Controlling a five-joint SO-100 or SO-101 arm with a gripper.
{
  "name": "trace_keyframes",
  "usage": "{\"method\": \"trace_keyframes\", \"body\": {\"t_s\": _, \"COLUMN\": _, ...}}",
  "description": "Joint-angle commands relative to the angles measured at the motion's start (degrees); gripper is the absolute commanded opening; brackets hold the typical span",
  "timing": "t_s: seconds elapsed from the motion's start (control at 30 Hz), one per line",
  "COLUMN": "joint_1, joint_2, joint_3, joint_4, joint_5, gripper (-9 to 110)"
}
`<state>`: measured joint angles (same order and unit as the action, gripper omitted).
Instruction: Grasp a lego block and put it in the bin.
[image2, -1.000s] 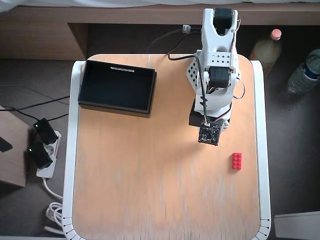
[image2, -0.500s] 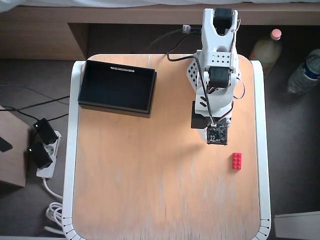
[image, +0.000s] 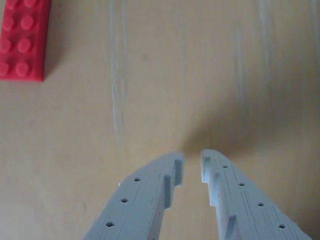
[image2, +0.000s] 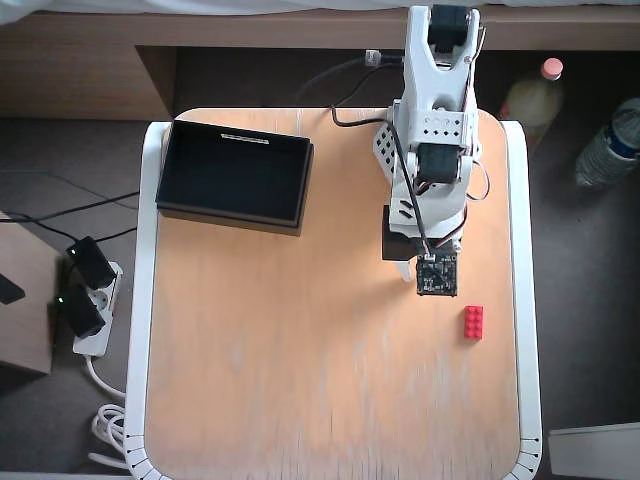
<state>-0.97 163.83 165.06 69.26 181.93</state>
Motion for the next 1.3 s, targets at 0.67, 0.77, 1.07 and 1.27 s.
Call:
{"method": "trace_keyframes", "body": {"t_s": 0.67, "joint_1": -3.34, "joint_2": -38.76, "joint_3": -41.48, "joint_4": -0.35, "joint_5": -7.03, "gripper": 0}}
{"method": "trace_keyframes", "body": {"t_s": 0.77, "joint_1": -4.39, "joint_2": -42.54, "joint_3": -45.53, "joint_4": -0.09, "joint_5": -8.61, "gripper": 0}}
{"method": "trace_keyframes", "body": {"t_s": 1.07, "joint_1": -10.63, "joint_2": -48.08, "joint_3": -52.29, "joint_4": 0.44, "joint_5": -15.29, "gripper": 0}}
{"method": "trace_keyframes", "body": {"t_s": 1.27, "joint_1": -14.68, "joint_2": -50.36, "joint_3": -52.38, "joint_4": 2.90, "joint_5": -17.58, "gripper": 1}}
